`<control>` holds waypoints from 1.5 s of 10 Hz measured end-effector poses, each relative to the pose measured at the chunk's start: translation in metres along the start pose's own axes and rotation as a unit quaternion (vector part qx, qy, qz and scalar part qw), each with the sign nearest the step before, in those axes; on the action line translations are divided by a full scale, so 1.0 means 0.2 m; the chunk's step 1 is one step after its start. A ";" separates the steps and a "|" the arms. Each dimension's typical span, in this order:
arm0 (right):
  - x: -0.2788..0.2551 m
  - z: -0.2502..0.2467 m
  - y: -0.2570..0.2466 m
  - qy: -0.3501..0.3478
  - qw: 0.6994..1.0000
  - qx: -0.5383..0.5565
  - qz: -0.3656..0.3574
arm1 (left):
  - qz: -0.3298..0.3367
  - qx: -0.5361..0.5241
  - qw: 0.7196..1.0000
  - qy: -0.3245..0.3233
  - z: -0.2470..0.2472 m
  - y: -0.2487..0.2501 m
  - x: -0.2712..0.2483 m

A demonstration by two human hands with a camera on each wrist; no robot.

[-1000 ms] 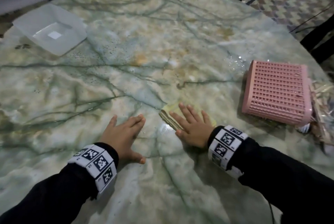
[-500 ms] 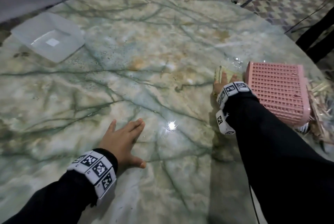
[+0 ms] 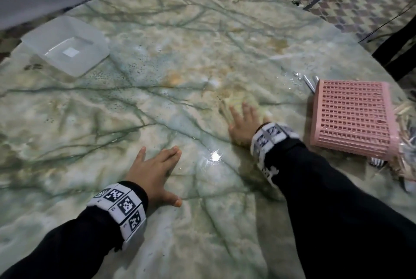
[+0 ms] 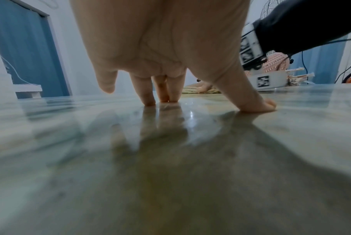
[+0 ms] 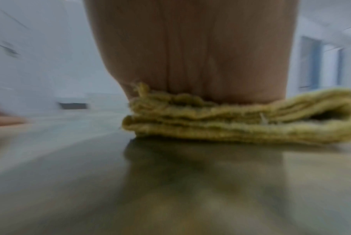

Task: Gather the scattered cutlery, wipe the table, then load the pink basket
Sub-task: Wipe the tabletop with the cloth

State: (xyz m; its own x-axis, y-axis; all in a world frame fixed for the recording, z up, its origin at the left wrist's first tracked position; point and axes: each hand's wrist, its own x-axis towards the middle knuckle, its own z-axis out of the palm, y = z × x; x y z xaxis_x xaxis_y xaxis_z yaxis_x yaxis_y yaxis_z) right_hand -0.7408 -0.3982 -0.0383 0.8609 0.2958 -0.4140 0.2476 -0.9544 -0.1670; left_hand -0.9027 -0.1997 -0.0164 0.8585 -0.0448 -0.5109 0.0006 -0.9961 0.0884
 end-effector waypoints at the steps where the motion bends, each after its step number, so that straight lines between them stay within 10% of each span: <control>1: -0.37 0.14 -0.08 0.036 0.993 -0.053 -0.100 | -0.001 0.000 1.000 -0.004 0.00 0.00 0.00; 2: -0.47 0.20 0.06 -0.050 0.984 -0.093 -0.143 | -0.001 0.004 1.000 -0.004 -0.01 0.00 0.00; 6: 0.51 -0.32 0.44 0.083 0.977 0.089 0.173 | 0.002 -0.023 1.000 -0.006 0.00 -0.02 0.01; 8: 0.64 -0.31 0.17 0.033 0.996 -0.025 0.077 | 0.003 -0.033 0.999 -0.010 0.01 -0.03 0.01; 11: -0.28 0.13 0.00 -0.072 0.974 -0.132 -0.172 | 0.006 -0.057 0.998 -0.007 0.02 -0.03 0.01; 14: 0.26 -0.15 0.13 -0.003 0.998 -0.007 0.058 | 0.015 -0.076 0.997 0.008 0.04 -0.03 0.01; 15: 0.13 0.09 -0.16 0.090 0.988 -0.087 -0.094 | 0.004 -0.135 0.991 -0.006 0.02 -0.05 0.01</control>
State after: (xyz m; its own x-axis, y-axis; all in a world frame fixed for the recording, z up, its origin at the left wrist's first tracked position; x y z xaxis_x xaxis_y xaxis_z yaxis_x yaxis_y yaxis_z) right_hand -0.7336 -0.3591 -0.0599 0.8534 0.4718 -0.2217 0.4705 -0.8802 -0.0622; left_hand -0.9022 -0.1904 -0.0217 0.8524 -0.0562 -0.5198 0.1320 -0.9389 0.3180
